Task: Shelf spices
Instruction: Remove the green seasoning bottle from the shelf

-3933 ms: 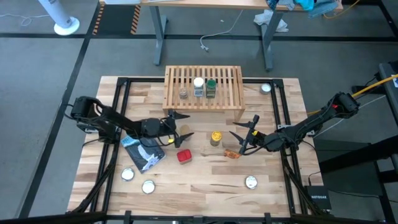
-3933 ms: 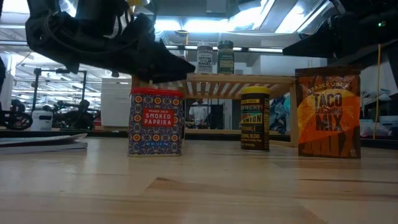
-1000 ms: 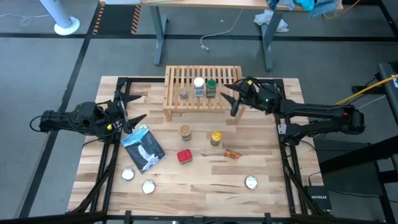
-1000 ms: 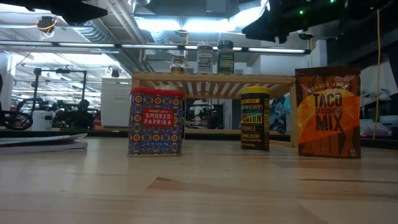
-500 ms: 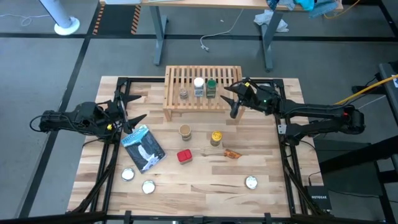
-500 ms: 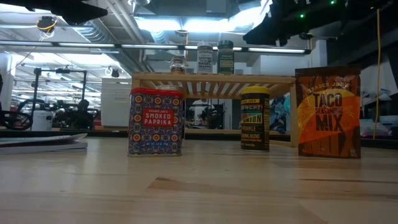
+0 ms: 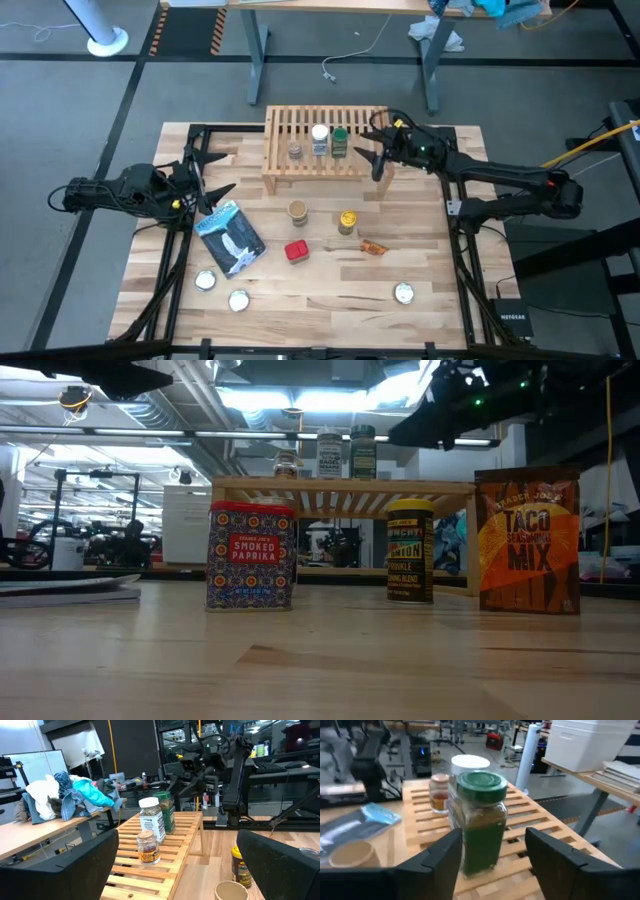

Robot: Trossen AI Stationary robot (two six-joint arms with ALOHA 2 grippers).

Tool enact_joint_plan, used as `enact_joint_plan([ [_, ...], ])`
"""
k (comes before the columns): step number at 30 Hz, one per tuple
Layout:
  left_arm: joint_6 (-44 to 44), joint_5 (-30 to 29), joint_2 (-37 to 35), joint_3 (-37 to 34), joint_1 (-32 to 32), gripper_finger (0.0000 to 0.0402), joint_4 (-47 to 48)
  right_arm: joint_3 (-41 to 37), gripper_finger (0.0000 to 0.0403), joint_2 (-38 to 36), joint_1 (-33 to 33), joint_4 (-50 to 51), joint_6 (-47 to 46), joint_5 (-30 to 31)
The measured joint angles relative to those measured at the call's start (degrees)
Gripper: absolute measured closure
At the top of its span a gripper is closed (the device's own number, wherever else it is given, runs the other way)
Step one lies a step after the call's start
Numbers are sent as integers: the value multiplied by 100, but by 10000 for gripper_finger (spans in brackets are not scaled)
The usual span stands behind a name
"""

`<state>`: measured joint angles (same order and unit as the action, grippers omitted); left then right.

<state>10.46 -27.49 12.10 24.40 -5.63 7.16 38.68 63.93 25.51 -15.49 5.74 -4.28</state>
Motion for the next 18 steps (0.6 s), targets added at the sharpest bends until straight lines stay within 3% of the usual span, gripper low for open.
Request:
enact_joint_plan([
  [11,-2,0,0,0,0,2,15,0,55,616,94,-640,32,-399],
  [18,0,0,0,0,0,2,33,0,23,1007,369,-1201,-53,-1052],
])
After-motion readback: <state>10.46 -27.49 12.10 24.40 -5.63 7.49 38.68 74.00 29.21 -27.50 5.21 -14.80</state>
